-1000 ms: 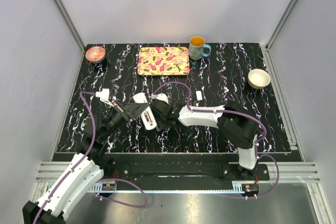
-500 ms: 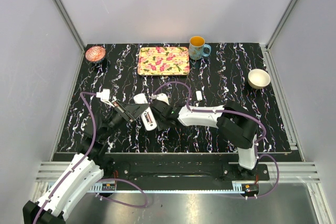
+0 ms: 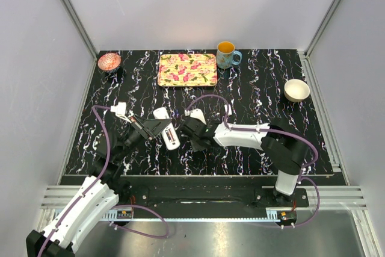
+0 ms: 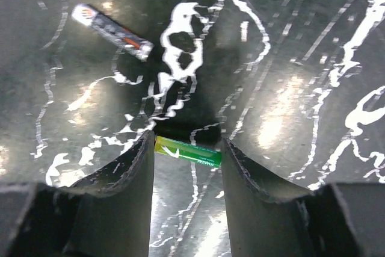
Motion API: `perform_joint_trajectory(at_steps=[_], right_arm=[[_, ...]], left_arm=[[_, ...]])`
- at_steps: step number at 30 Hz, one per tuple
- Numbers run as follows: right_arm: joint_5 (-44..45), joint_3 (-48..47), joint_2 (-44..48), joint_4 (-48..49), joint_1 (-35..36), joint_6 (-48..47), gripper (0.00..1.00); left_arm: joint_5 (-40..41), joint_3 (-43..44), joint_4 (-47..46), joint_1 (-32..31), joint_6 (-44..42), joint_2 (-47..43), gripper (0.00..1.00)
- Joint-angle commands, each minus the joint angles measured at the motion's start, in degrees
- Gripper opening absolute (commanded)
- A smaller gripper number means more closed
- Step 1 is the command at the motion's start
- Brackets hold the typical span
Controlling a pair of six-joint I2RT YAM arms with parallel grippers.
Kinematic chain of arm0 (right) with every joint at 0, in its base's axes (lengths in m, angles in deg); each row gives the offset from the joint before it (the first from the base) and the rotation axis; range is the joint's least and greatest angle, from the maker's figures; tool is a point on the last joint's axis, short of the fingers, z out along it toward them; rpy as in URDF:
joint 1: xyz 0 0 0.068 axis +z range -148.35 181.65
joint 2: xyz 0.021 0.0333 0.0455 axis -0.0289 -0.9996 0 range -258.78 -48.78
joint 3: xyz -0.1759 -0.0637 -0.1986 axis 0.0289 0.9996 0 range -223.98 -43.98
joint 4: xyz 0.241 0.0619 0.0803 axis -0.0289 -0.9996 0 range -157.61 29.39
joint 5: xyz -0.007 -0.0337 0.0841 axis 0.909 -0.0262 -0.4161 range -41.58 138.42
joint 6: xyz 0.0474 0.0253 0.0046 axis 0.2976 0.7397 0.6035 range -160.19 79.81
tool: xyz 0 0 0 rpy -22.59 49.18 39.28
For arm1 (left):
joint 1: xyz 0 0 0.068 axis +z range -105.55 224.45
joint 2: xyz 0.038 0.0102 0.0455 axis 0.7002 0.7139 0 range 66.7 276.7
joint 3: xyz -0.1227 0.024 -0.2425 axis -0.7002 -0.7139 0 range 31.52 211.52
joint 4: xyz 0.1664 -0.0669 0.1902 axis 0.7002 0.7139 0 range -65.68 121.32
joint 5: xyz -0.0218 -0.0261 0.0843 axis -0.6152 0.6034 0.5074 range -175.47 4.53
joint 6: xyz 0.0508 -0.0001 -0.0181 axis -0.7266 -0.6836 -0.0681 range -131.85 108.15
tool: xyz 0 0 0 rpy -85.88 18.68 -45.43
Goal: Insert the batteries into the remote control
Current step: Adjust the battery at the center of the board.
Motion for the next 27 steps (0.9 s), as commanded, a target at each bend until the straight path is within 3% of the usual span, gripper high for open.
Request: perform_joint_trajectory(at_steps=[1,11,22,27], right_arm=[[3.8,1.9,3.8,-0.2,-4.5,-2.6,0.43],[1.8,-2.6,0.4,2.9,-16.1,-11.3,0.43],[-3.9,-6.7,-5.7,4.4,-18.2,-12.6,0.43],[-5.4,-5.6,-5.7,4.6,-18.7,-11.8,0.50]], left_arm=[[-0.3,0.5,-3.0,-0.2,-0.1,0.1,0.00],[-0.2,0.0,-3.4,-0.1,0.0,0.8,0.00],[0.1,-0.3,-3.4,-0.2,-0.3,0.9,0.00],[0.2,-0.5,-3.6,-0.2,-0.3,1.1,0.00]])
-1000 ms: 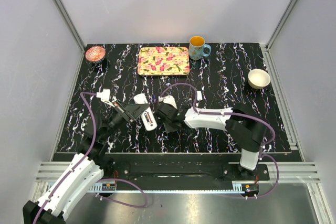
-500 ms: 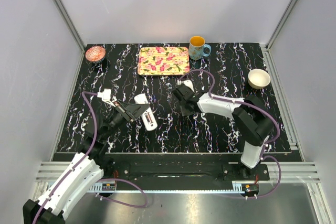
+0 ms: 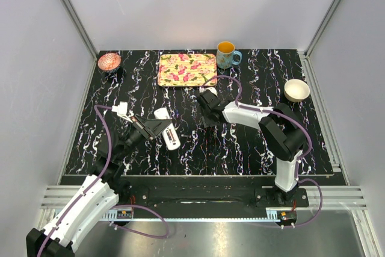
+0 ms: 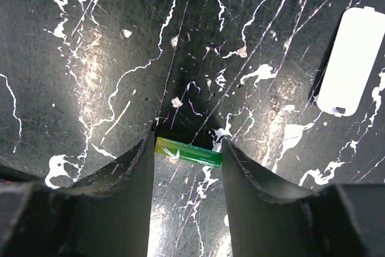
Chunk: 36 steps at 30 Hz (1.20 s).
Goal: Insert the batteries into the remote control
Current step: Adjust the battery at the center of the board, then move the battery to the center of the board.
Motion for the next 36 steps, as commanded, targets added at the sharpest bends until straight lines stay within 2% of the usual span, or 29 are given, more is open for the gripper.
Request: perform_joint_trajectory(at_steps=[1,4,10,16,20,22,27,36], right_arm=[[-2.4,-0.3,-0.6,1.0,-0.7,0.5,0.53],[-2.1,0.1,-0.2,0.8,-0.6,0.9,0.62],[-0.7,-0.8,0.7,-0.7,-0.7,3.4,0.73],[1.6,0.2,7.7,-2.3,-0.6,9.7,0.77],[3.7,3.5,13.3,-3.0,-0.6,20.8,0.73],[3.7,5.8,15.2,-3.0,-0.6,28.7,0.67],[0.7,8.3,14.2,-3.3,-0.6,43.6,0.56],[-0.9,8.5,10.0,-2.7,-0.9,55.6,0.53]], left_arm=[[0.2,-0.3,-3.6,0.0,-0.3,0.0,0.00],[0.2,-0.5,-3.9,0.0,-0.1,0.0,0.00],[0.2,-1.0,-4.0,0.0,0.3,0.0,0.00],[0.1,-0.9,-3.9,-0.1,0.4,-0.2,0.00],[0.5,-1.0,-3.9,0.0,0.6,-0.7,0.00],[0.9,-1.4,-3.9,0.0,0.7,-1.2,0.00],[1.6,-2.5,-3.9,-0.1,1.6,-1.8,0.00],[1.7,-3.3,-3.3,-0.1,2.0,-2.8,0.00]])
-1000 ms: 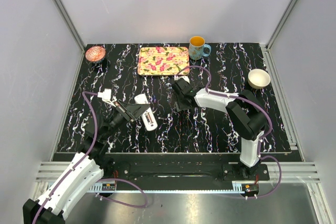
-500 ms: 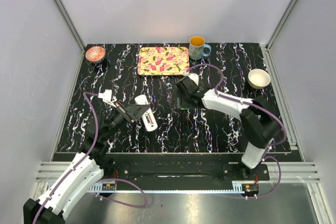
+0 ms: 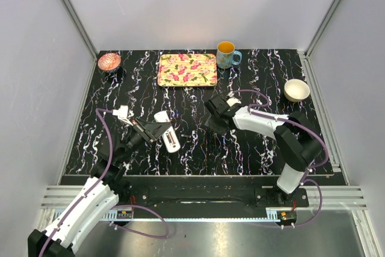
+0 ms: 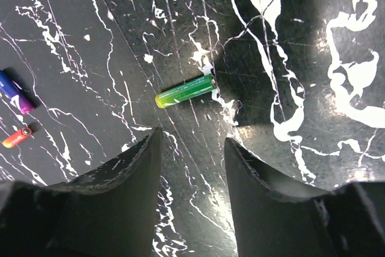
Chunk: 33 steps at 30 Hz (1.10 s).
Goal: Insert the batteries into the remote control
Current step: Move the battery to the center of the board.
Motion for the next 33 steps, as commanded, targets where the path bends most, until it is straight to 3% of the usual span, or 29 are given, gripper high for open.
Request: perform_joint_trajectory(at_steps=[1,17,33], right_arm=[[0.2,-0.4,-0.6,0.6,-0.9,9.7,0.52],[-7.5,-1.3,-5.9,2.0,-6.1,16.0,0.51],[-11.3,-2.8,-9.8,3.6,-9.9,12.1,0.47]], left_arm=[[1.0,-0.1,-3.0,-0.2,0.9,-0.9,0.00],[1.8,-0.5,-2.7,-0.3,1.1,-1.4,0.00],[1.8,-0.5,-2.1,-0.5,0.7,-1.5,0.00]])
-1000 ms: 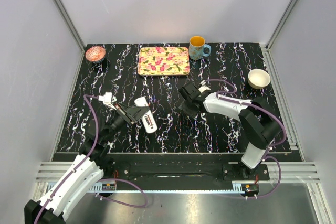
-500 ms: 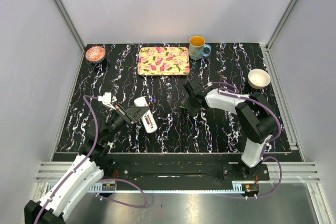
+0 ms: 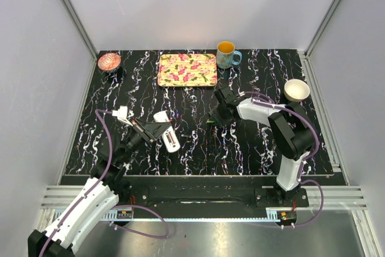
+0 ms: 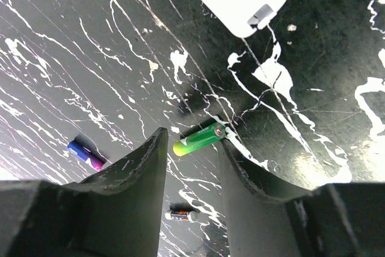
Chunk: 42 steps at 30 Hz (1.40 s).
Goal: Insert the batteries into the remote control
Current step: Move the battery to the center of the board.
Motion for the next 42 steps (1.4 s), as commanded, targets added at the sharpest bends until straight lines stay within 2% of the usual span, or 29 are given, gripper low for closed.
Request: perform_joint_trajectory(at_steps=[1,11,14,18,23,34,37,38,40,41,42], right_arm=[[-0.1,-0.2,-2.8,-1.3,-0.8,-2.3,0.46],[-6.8,-0.5,-5.1,-1.1,-2.2,-8.8,0.31],[-8.3,0.1,-5.7,-1.1,-3.0,-10.2,0.23],[-8.1,1.0,-5.9,-1.5,-3.8,-11.7,0.16],[-7.9,1.5,-4.7,-1.6,-3.8,-12.9,0.15],[4.8,-0.8,10.2,-7.7,0.4,-23.8,0.32],[6.9,-2.2,11.7,-8.6,1.9,-30.2,0.47],[8.7,-2.7,11.5,-9.1,2.6,-35.0,0.57],[12.3,-3.1,11.9,-8.9,4.5,-39.1,0.65],[11.4,-3.1,12.1,-8.0,4.6,-43.1,0.69],[10.7,-3.4,12.6,-8.0,4.6,-44.9,0.89]], left_arm=[[0.7,0.1,-2.4,-0.3,0.3,-0.9,0.00],[0.6,0.5,-2.3,-0.8,0.1,-0.6,0.00],[0.7,0.5,-2.3,-1.0,0.1,-0.6,0.00],[0.9,0.5,-2.3,-1.0,0.1,-0.6,0.00],[1.0,0.5,-2.2,-1.1,0.1,-0.5,0.00],[1.2,0.2,-2.3,-1.3,0.3,-1.4,0.00],[1.2,0.3,-2.0,-1.2,0.4,-1.6,0.00],[1.2,0.3,-2.0,-1.2,0.4,-1.7,0.00],[1.1,0.1,-2.0,-1.2,0.5,-1.8,0.00],[1.0,0.1,-2.0,-1.2,0.5,-1.7,0.00],[1.0,0.1,-1.9,-1.2,0.5,-1.8,0.00]])
